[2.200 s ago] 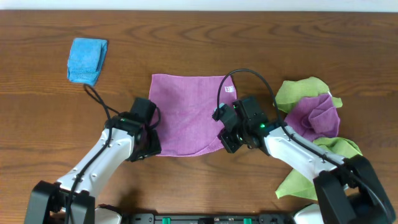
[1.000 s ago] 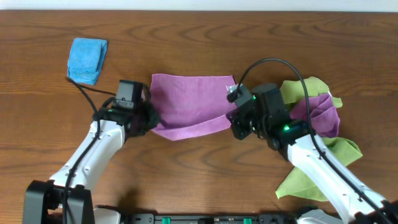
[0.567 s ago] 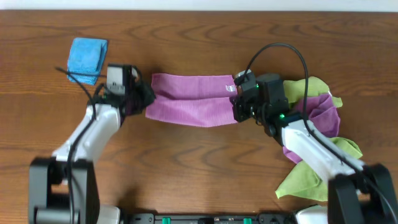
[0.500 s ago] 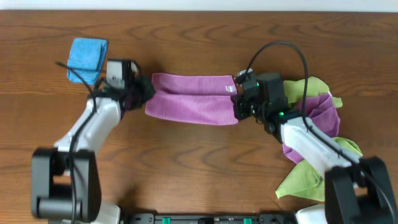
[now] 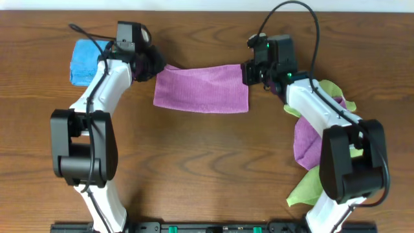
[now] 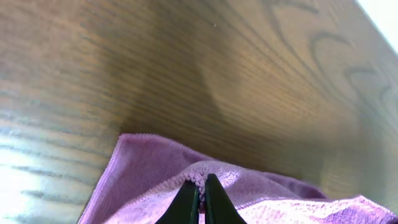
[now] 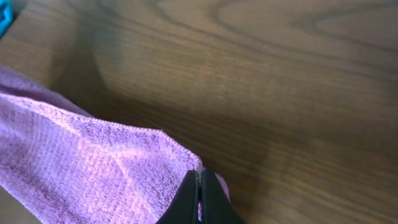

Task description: Fold the cloth

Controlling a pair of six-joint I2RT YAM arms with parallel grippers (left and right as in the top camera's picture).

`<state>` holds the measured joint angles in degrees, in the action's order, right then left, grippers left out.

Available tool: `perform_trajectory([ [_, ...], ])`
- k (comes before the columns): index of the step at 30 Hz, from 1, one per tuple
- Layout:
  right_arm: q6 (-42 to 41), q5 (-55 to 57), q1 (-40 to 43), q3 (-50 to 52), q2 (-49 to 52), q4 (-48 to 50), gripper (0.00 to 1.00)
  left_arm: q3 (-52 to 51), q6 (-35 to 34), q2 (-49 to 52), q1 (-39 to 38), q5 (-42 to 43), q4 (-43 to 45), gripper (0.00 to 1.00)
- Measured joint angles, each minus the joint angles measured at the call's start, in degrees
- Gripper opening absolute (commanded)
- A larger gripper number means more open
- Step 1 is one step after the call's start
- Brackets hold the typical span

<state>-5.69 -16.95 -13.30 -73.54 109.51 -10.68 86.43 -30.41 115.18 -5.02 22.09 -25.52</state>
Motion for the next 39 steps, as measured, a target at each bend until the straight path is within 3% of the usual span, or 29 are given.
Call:
perform_trajectory([
  [11,0.1,-3.9,0.0,-0.6,0.2,-15.0,0.01,0.8,5.6,0.0,0.0,-1.5,-16.0,0.06],
  [30,1.4,-6.5,-0.3,-0.6,0.2,-24.0,0.01,0.6,8.2,0.0,0.0,-4.1,-19.6,0.06],
  [31,1.6,-6.5,-0.3,-0.6,0.2,-24.0,0.02,0.6,8.2,0.0,0.0,-4.1,-19.5,0.10],
  [32,1.6,-6.4,-0.3,-0.6,0.2,-24.0,0.13,0.5,8.3,0.0,0.0,-4.2,-19.4,0.34],
  [33,1.7,-6.4,-0.3,-0.6,0.2,-24.1,0.43,0.4,8.7,0.0,0.0,-4.3,-19.3,0.65],
  [34,1.9,-6.4,-0.3,-0.6,0.2,-24.1,0.57,0.4,8.5,0.0,0.0,-4.3,-19.2,0.77],
  [37,2.1,-6.2,-0.3,-0.6,0.2,-24.2,0.69,0.4,9.0,0.0,0.0,-4.4,-19.1,0.94],
  [38,2.2,-6.1,-0.3,-0.6,0.2,-24.2,0.69,0.4,9.4,0.0,0.0,-4.4,-19.1,0.93],
  [39,2.4,-6.1,-0.3,-0.6,0.2,-24.2,0.60,0.4,9.8,0.0,0.0,-4.5,-19.3,0.89],
])
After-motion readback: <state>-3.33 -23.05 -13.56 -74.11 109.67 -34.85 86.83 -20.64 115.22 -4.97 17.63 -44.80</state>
